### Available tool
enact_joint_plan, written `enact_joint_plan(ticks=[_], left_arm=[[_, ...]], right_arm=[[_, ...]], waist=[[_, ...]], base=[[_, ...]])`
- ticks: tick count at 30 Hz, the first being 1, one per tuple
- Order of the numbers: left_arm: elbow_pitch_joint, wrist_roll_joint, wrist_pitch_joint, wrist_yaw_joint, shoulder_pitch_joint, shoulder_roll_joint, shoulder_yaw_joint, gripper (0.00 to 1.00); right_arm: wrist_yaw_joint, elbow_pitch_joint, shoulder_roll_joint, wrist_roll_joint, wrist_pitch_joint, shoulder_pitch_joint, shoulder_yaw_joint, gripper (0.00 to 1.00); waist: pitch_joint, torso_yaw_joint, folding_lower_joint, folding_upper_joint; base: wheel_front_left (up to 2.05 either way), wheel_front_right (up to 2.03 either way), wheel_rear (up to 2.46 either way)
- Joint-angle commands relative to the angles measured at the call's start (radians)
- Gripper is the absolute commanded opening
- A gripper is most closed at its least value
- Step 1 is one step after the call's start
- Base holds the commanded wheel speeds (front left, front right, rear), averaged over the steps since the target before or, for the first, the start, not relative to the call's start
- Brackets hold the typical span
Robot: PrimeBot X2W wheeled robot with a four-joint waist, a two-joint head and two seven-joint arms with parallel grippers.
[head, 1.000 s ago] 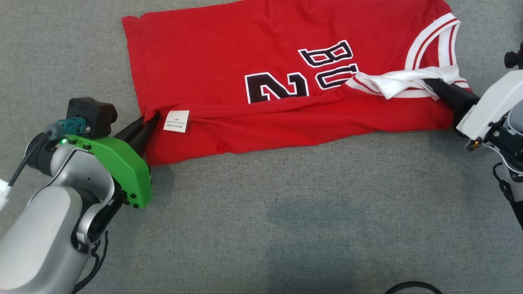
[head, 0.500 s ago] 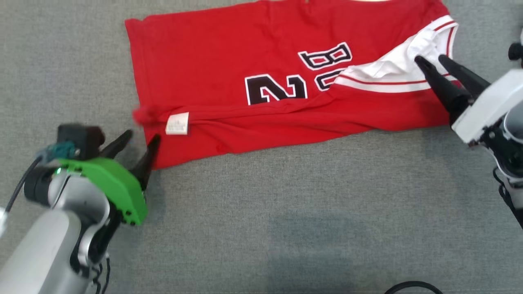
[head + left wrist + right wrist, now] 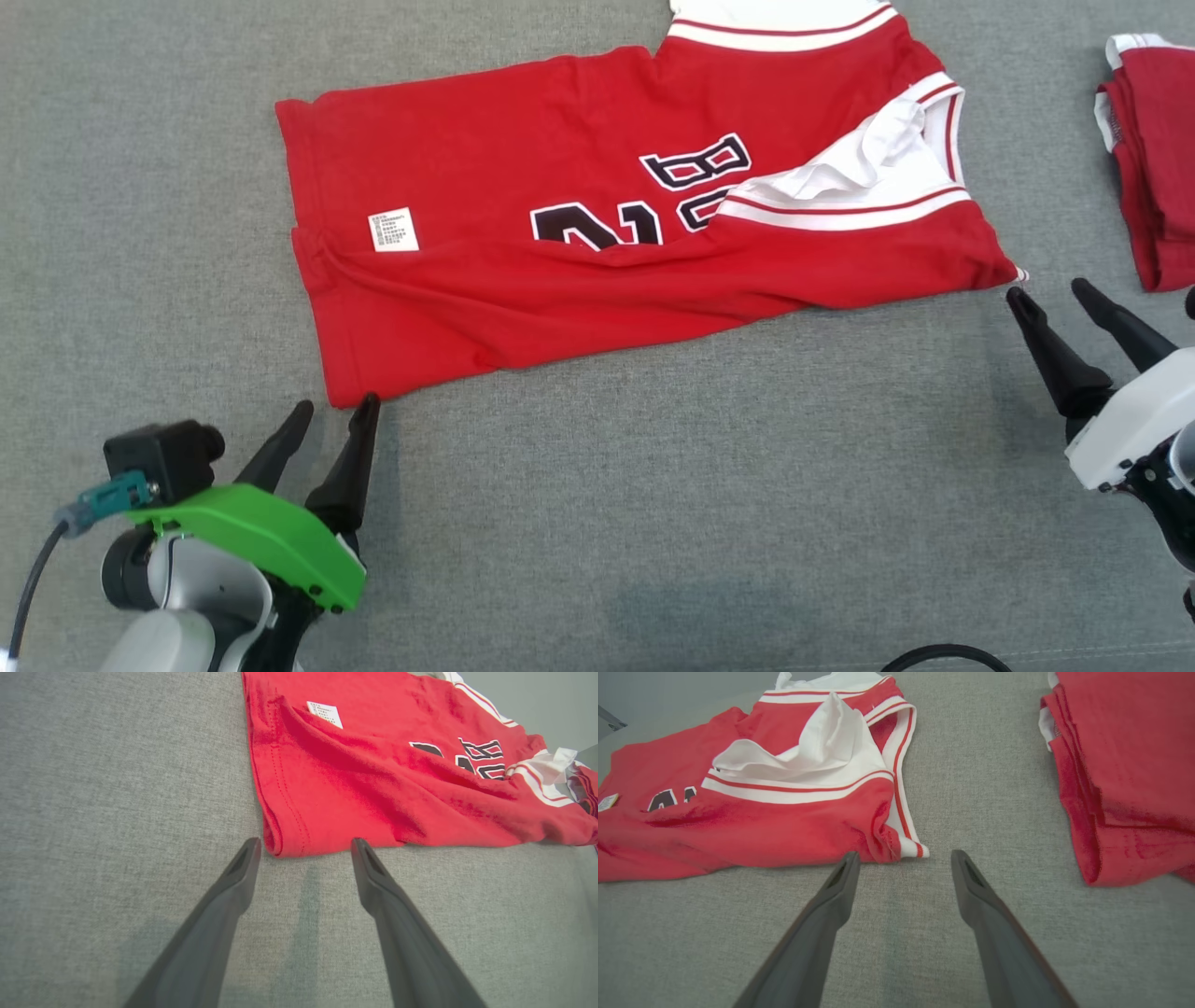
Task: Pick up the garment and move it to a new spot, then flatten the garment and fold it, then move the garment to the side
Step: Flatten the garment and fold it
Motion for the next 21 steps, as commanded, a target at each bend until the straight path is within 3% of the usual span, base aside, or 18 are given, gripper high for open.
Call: enact_joint_plan(ticks=[1, 13, 18, 19, 20, 21], left_arm=[[0.008, 0.008, 0.002, -0.009, -0.028, 0.004, -0.002, 1.00], [0.126, 0.016, 0.052, -0.053, -0.185, -0.036, -0.065, 1.00], [0.193, -0.003, 0.095, -0.092, -0.218, -0.063, -0.107, 1.00], [0.208, -0.010, 0.099, -0.103, -0.225, -0.073, -0.113, 0.35], [0.221, -0.018, 0.109, -0.121, -0.234, -0.078, -0.123, 0.00], [0.235, -0.025, 0.126, -0.140, -0.238, -0.077, -0.137, 0.00]], right_arm=[[0.000, 0.006, 0.005, -0.010, 0.002, -0.009, -0.002, 1.00], [0.000, 0.115, 0.024, -0.023, 0.050, -0.162, 0.052, 1.00], [0.000, 0.172, 0.017, -0.008, 0.101, -0.228, 0.099, 1.00], [0.000, 0.185, 0.018, 0.006, 0.114, -0.238, 0.107, 0.67], [0.000, 0.195, 0.018, 0.020, 0.124, -0.247, 0.112, 0.00], [0.000, 0.202, 0.015, 0.032, 0.138, -0.255, 0.122, 0.00]], waist=[[0.023, 0.009, 0.0000, 0.0000], [0.077, 0.044, 0.0000, 0.0000], [0.090, 0.056, 0.0000, 0.0000], [0.091, 0.059, 0.0000, 0.0000], [0.091, 0.061, 0.0000, 0.0000], [0.090, 0.062, 0.0000, 0.0000]], base=[[0.00, 0.00, 0.00], [0.00, 0.00, 0.00], [0.00, 0.00, 0.00], [0.00, 0.00, 0.00], [0.00, 0.00, 0.00], [0.00, 0.00, 0.00]])
